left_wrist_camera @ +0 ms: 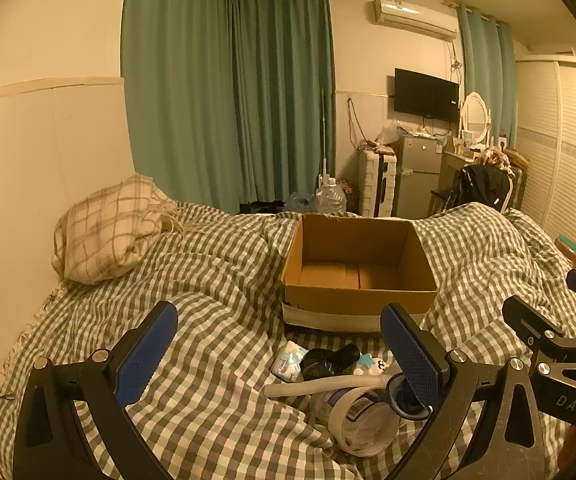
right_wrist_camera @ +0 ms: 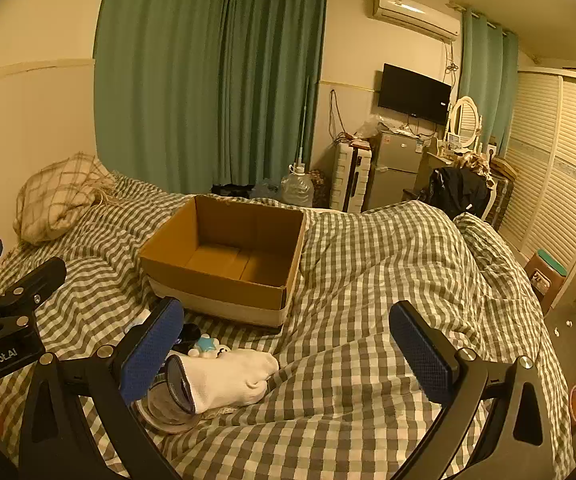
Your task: Organize objects
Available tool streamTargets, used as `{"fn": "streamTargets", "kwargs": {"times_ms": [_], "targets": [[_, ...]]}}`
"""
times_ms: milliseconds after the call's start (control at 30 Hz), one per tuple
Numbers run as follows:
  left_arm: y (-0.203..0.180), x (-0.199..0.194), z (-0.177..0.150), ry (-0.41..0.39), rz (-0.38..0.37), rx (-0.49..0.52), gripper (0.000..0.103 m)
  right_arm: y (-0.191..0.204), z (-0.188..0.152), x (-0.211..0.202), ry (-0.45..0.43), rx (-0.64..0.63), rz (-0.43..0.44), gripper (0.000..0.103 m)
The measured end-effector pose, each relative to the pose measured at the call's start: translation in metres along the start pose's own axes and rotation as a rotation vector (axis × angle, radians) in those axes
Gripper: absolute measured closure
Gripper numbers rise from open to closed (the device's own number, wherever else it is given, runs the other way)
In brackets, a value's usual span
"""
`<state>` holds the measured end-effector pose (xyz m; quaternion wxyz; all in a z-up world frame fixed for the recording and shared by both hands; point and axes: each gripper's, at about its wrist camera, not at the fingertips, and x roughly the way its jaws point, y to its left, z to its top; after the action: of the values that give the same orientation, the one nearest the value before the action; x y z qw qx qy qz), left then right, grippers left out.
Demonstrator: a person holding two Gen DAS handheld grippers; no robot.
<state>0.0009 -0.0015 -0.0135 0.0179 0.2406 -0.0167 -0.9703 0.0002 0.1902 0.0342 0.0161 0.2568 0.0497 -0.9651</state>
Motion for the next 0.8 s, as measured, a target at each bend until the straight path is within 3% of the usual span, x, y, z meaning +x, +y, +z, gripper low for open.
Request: {"fn": "streamTargets", "kwargs": {"times_ms": [800], "targets": [[0.013, 0.007, -0.001, 0.028, -0.004, -0.018, 0.000, 0.011, -0.006, 0.005, 0.020, -0.043, 0.017, 0.000]]}}
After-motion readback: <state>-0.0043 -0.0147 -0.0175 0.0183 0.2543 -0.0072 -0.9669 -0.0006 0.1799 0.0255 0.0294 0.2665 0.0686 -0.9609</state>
